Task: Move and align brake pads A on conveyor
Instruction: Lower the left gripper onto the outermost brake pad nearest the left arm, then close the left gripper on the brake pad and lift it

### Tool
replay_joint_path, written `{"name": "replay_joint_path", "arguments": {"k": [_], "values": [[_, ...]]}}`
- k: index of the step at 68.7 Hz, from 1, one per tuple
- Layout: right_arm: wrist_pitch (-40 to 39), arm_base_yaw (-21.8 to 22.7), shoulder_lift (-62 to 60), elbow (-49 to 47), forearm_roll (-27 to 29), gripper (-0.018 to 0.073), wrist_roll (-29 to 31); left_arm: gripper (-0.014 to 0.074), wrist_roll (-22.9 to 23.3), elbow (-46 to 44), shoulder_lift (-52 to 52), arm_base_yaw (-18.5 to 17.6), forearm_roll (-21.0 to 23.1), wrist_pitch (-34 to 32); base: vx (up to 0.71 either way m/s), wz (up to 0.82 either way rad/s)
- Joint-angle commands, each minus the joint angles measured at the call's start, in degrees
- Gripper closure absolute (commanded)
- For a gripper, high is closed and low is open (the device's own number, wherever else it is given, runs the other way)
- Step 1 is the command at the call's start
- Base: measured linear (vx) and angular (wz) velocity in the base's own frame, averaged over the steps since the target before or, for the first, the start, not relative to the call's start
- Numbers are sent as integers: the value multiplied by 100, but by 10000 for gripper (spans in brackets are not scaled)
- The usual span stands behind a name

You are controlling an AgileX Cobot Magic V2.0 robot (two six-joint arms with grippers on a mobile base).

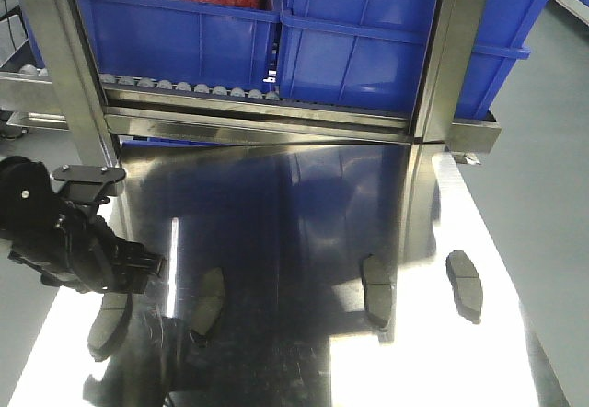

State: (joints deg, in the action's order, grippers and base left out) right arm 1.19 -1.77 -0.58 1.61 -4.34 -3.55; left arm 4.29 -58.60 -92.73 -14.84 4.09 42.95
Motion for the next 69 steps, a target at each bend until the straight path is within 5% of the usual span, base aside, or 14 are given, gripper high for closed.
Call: {"name": "replay_joint_path", "arguments": {"k": [1,22,69], "values": [[-417,44,-77,69,-36,571,55,146,158,-235,21,-30,8,-84,0,0],[-417,44,-77,69,-36,571,55,146,1105,-220,-121,-30,-718,-96,0,0],[-417,44,-77,69,-36,571,55,146,814,-220,-581,-30,-480,98,0,0]]}}
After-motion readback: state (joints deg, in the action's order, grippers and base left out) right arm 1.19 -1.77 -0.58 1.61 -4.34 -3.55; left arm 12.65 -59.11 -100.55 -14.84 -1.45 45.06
